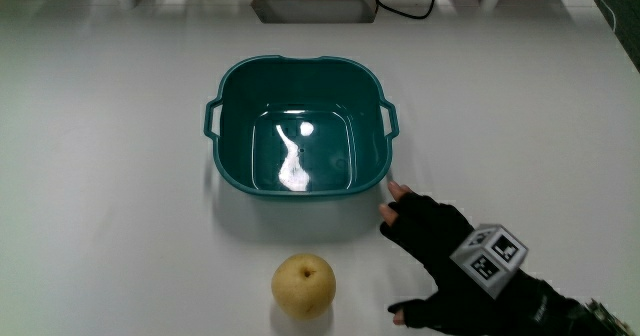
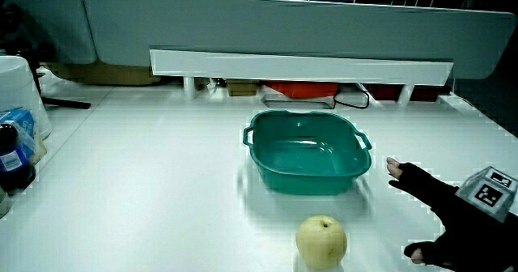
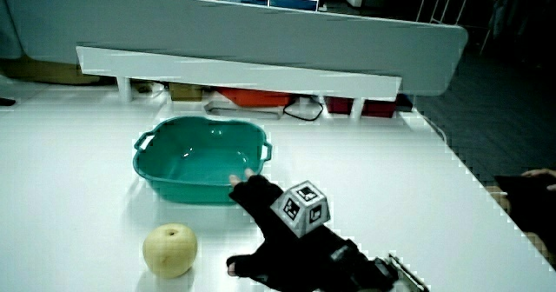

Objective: Pick pear from desk

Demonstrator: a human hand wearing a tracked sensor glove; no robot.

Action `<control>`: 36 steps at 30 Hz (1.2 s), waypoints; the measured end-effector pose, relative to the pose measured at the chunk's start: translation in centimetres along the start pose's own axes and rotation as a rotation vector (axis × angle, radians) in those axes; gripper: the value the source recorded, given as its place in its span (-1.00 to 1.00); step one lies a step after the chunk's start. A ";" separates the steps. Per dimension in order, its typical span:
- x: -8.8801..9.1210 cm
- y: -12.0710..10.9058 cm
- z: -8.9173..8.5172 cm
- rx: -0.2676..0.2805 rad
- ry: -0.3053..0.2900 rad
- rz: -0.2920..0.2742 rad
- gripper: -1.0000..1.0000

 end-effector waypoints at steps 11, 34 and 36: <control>-4.3 5.3 1.7 -0.043 0.080 0.147 0.00; -9.6 8.7 -1.9 -0.205 -0.045 0.249 0.25; -9.6 8.8 -2.1 -0.221 -0.031 0.251 0.35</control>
